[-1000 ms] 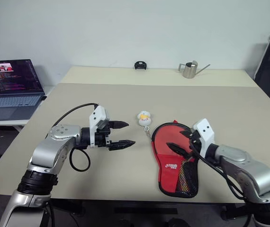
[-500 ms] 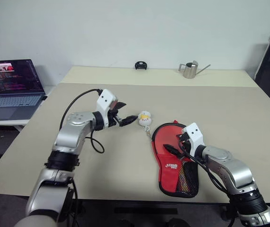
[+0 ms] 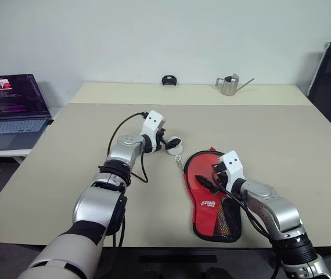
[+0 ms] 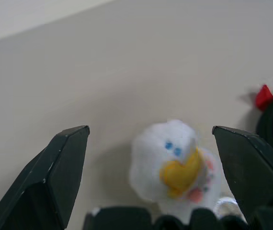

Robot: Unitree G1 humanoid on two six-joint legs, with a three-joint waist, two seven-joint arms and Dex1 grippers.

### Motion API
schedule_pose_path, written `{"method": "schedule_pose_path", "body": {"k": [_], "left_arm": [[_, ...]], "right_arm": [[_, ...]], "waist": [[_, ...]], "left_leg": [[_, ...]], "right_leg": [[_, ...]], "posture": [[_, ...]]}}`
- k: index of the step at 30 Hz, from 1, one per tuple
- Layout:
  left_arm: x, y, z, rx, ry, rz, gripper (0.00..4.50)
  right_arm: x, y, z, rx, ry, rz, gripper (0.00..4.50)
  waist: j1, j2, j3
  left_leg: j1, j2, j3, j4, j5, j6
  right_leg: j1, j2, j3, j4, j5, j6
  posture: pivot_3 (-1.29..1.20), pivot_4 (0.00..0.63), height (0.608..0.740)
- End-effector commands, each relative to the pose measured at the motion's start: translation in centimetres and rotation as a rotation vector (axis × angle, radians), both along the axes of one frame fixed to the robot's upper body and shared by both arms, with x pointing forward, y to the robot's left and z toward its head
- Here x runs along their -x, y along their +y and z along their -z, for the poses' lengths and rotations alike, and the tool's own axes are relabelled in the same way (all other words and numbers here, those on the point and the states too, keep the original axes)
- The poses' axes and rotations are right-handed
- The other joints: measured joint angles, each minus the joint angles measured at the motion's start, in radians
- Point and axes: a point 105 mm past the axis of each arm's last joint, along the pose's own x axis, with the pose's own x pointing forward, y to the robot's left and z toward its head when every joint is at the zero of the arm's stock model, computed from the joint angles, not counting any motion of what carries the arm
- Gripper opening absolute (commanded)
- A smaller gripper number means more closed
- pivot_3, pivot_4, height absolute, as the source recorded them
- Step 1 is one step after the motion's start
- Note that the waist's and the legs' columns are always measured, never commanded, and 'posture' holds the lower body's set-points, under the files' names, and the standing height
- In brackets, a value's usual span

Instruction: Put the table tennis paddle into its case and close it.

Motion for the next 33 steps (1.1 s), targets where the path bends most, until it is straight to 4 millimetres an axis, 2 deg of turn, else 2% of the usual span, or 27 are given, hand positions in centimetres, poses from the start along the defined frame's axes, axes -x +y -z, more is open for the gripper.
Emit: {"method": "schedule_pose_path", "body": {"k": [1,11,21,25,30,33], "left_arm": [[0.0,-0.8,-0.6,0.016,0.010,0.037,4.50],[0.0,-0.4,1.8,0.037,0.108,-0.062,4.50],[0.3,-1.9,2.9,0.097,0.156,-0.084,4.50],[0.3,-2.3,3.0,0.113,0.167,-0.090,3.65],[0.4,-2.4,3.2,0.121,0.179,-0.087,1.74],[0.4,-2.1,3.3,0.127,0.186,-0.089,0.76]], "right_arm": [[0.2,0.1,0.0,-0.010,-0.001,0.008,4.46],[-0.1,0.3,-0.2,-0.030,-0.010,0.028,4.46],[0.1,0.2,0.0,-0.061,-0.003,0.070,4.46],[0.4,0.2,0.2,-0.069,0.006,0.086,4.50],[0.8,0.1,0.3,-0.071,0.012,0.097,4.50],[0.9,-0.1,0.5,-0.050,0.022,0.111,4.50]], "waist": [[0.000,0.000,0.000],[0.000,0.000,0.000],[0.001,0.000,0.000],[0.001,-0.001,0.000],[0.001,-0.001,0.000],[0.001,-0.001,-0.001]], "left_leg": [[0.000,0.000,0.000,0.000,0.000,0.000],[0.000,0.000,0.000,0.000,0.000,0.000],[0.001,0.000,0.000,0.001,0.000,0.000],[0.001,-0.001,0.000,0.001,0.000,0.000],[0.001,-0.001,0.000,0.001,0.000,0.000],[0.002,-0.001,0.000,0.001,0.000,0.000]], "right_leg": [[0.000,0.000,0.000,0.000,0.000,0.000],[-0.001,0.000,0.000,0.002,0.000,0.000],[-0.001,0.000,0.000,0.004,0.000,0.000],[-0.001,0.000,0.000,0.005,0.000,0.000],[-0.001,0.000,0.001,0.005,0.000,0.000],[0.000,0.000,0.001,0.006,0.000,0.000]], "posture": [[0.00,0.150,0.740],[0.00,0.150,0.740],[0.00,0.150,0.740],[0.00,0.150,0.740],[0.00,0.150,0.740],[0.00,0.150,0.740]]}}
